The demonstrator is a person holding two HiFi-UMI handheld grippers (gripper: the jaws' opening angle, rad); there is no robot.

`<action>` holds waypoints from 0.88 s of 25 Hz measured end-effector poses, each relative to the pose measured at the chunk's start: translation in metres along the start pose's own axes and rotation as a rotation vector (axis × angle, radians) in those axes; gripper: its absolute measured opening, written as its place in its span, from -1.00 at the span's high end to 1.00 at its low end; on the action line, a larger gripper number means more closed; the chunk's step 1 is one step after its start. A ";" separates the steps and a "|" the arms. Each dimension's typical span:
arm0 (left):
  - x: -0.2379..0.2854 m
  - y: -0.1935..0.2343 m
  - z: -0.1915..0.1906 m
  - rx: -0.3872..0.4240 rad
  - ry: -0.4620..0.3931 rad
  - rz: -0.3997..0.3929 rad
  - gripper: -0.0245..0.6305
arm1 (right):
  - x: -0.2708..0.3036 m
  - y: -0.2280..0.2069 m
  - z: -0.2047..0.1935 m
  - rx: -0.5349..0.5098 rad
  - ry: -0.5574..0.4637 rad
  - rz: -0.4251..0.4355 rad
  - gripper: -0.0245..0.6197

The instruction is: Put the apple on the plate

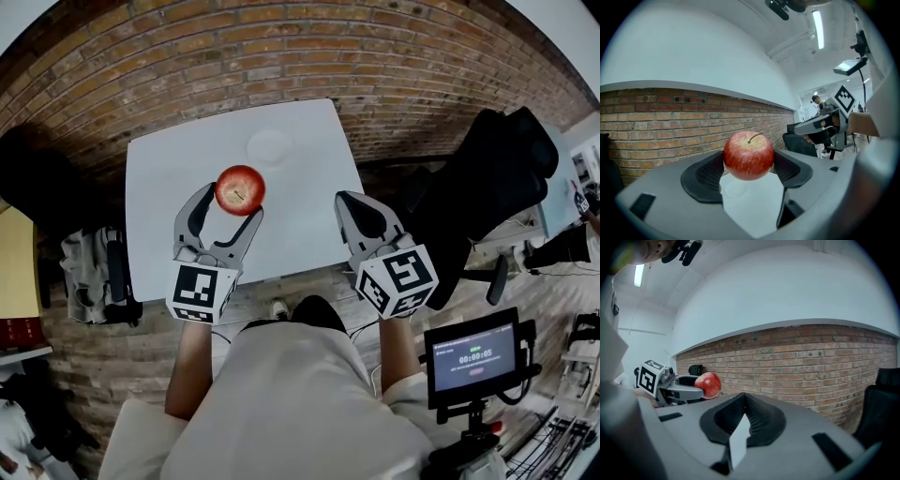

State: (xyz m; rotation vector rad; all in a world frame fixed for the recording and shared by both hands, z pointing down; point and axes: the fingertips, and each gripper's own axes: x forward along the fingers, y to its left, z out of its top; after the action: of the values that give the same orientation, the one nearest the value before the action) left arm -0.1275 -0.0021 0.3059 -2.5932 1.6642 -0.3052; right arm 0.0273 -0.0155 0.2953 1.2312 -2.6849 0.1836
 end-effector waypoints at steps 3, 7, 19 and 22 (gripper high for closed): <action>0.004 0.000 -0.002 0.007 0.007 -0.008 -0.11 | 0.002 -0.002 -0.001 0.005 -0.002 -0.007 0.91; 0.007 -0.001 -0.008 0.004 0.019 -0.018 -0.11 | 0.001 -0.004 -0.006 0.014 0.002 -0.015 0.91; 0.040 0.016 -0.006 -0.006 0.051 -0.008 -0.11 | 0.032 -0.028 -0.005 0.044 0.029 0.022 0.91; 0.056 0.024 -0.007 -0.010 0.065 -0.004 -0.11 | 0.045 -0.037 -0.004 0.053 0.037 0.031 0.91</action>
State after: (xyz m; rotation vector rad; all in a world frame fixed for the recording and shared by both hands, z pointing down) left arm -0.1276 -0.0620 0.3168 -2.6216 1.6852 -0.3857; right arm 0.0269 -0.0721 0.3105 1.1901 -2.6851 0.2808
